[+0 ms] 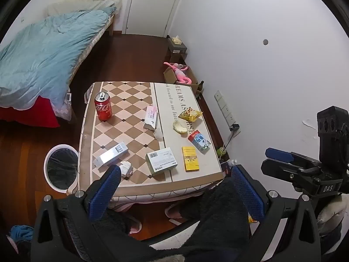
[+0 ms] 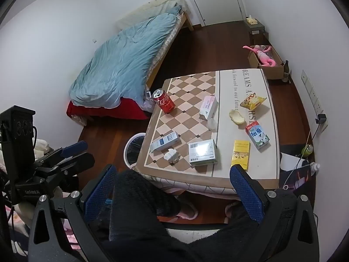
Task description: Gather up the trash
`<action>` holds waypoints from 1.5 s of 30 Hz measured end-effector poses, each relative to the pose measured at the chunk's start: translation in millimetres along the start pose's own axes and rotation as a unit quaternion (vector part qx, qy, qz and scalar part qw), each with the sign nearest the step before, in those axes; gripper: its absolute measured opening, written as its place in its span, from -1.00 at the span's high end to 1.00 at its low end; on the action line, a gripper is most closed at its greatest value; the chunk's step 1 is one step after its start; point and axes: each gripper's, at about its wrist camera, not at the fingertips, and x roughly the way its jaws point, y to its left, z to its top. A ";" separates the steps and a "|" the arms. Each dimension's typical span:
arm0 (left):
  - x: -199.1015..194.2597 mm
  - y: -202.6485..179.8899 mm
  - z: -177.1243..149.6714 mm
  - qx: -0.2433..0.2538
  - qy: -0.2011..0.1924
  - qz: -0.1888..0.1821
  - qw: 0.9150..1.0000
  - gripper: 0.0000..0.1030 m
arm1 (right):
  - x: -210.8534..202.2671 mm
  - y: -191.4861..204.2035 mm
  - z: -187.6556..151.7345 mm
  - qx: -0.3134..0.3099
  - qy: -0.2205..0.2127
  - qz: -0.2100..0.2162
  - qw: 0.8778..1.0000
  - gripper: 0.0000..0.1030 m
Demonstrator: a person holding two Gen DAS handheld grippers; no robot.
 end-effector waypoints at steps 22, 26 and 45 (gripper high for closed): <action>8.6 -13.0 1.8 -0.001 -0.002 -0.008 1.000 -1.00 | 0.9 -1.9 -1.7 -0.005 0.000 0.006 1.000 -1.00; 5.7 -13.1 3.4 -0.001 -0.004 -0.011 1.000 -1.00 | 0.4 -0.2 -1.1 -0.006 0.000 0.007 1.000 -1.00; -0.4 -10.3 4.8 0.001 -0.007 -0.013 1.000 -1.00 | -0.6 6.9 1.3 -0.015 -0.003 0.009 1.000 -1.00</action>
